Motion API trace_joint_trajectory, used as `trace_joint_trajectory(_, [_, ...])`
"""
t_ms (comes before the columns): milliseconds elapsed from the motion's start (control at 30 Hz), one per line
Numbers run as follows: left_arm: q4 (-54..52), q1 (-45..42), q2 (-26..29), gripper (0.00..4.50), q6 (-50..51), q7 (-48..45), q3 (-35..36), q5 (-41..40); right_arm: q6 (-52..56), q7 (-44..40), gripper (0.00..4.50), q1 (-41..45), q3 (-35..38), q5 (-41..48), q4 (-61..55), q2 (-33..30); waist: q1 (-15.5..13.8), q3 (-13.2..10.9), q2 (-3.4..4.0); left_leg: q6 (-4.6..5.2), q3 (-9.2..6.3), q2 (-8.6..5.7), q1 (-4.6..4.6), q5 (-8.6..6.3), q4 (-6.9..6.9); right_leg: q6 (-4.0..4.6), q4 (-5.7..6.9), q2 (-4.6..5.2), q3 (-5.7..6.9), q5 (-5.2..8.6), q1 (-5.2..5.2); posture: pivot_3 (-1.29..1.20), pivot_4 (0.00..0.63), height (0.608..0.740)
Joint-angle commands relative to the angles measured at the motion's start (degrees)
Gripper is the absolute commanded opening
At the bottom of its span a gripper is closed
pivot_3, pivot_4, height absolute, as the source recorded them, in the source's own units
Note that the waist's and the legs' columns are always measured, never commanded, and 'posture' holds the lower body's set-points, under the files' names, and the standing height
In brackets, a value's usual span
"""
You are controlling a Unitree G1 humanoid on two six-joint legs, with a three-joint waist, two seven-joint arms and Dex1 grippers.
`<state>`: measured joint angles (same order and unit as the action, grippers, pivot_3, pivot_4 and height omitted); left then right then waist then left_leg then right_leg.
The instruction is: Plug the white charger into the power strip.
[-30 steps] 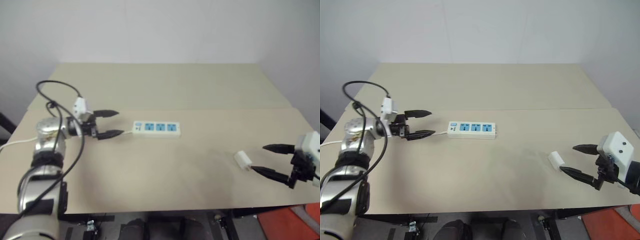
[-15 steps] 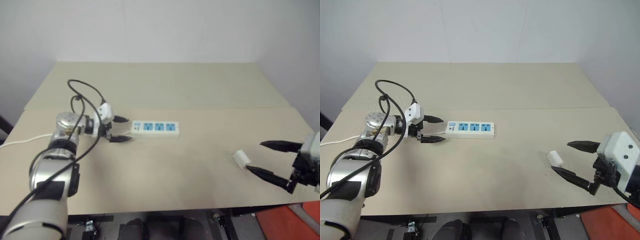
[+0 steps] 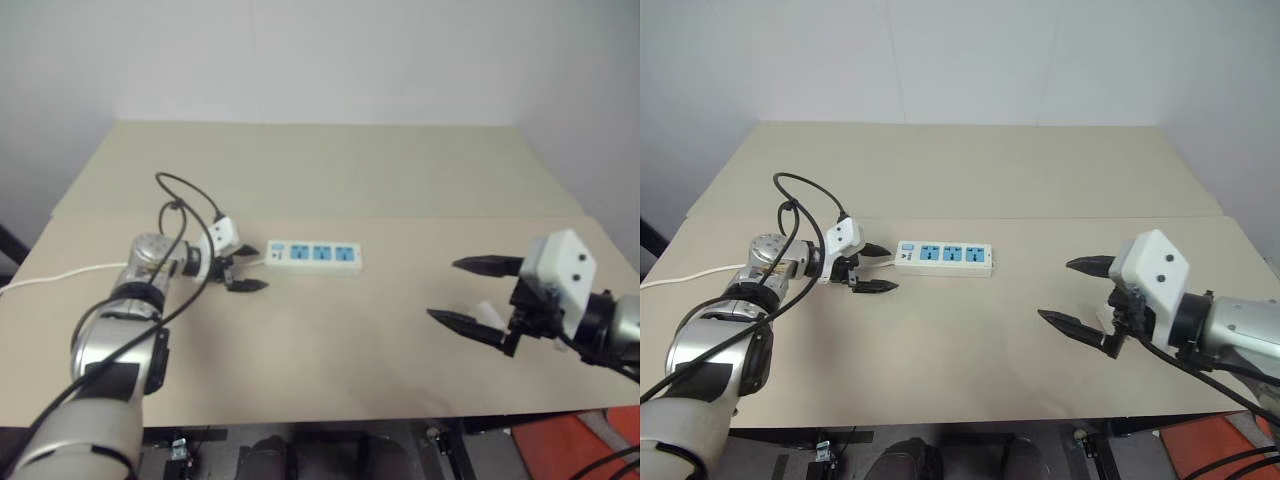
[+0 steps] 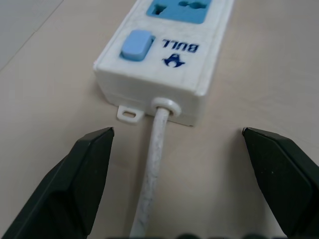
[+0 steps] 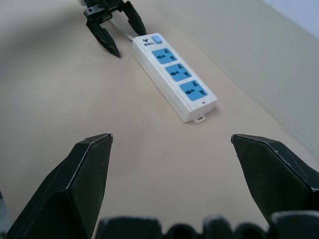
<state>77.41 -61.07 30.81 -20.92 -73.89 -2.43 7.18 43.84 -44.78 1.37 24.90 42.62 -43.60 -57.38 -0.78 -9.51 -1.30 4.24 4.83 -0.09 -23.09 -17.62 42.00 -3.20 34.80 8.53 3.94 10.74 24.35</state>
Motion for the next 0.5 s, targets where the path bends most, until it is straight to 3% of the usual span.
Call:
trace_joint_trajectory(33, [0.1,-0.3,-0.6,3.93,1.4,0.9,1.0,0.2,1.0,2.7,4.50,1.7,-2.0,1.3,-2.7,0.5,0.1,0.0,0.00,0.00,0.00,0.00,0.01,0.00,0.00,0.00,0.01,0.00,0.00,0.00,0.00,0.00,0.150,0.740])
trace_joint_trajectory(300, [0.0,-0.4,-1.7,1.29,2.0,-0.4,1.4,0.3,2.3,7.5,4.50,3.6,-5.8,2.4,-4.3,2.3,-0.1,0.0,-0.02,0.01,0.00,-0.01,0.00,0.00,0.06,0.00,0.04,0.00,0.00,0.00,-0.02,0.00,0.150,0.740])
trace_joint_trajectory(467, [-0.2,-1.2,-1.8,0.01,2.6,1.2,0.3,1.9,2.4,8.7,4.50,3.5,-6.7,2.2,-4.2,2.7,0.0,0.0,-0.03,0.01,0.00,0.00,0.02,0.00,0.07,0.00,0.06,0.00,0.00,0.00,-0.03,0.00,0.150,0.740])
trace_joint_trajectory(500, [-0.3,-1.3,-1.7,0.01,2.4,0.1,0.4,1.7,2.3,8.8,4.50,3.5,-6.9,1.9,-4.1,2.8,0.0,0.0,-0.03,0.01,0.00,0.00,0.03,-0.01,0.07,0.00,0.06,0.00,0.00,0.00,-0.04,0.00,0.150,0.740])
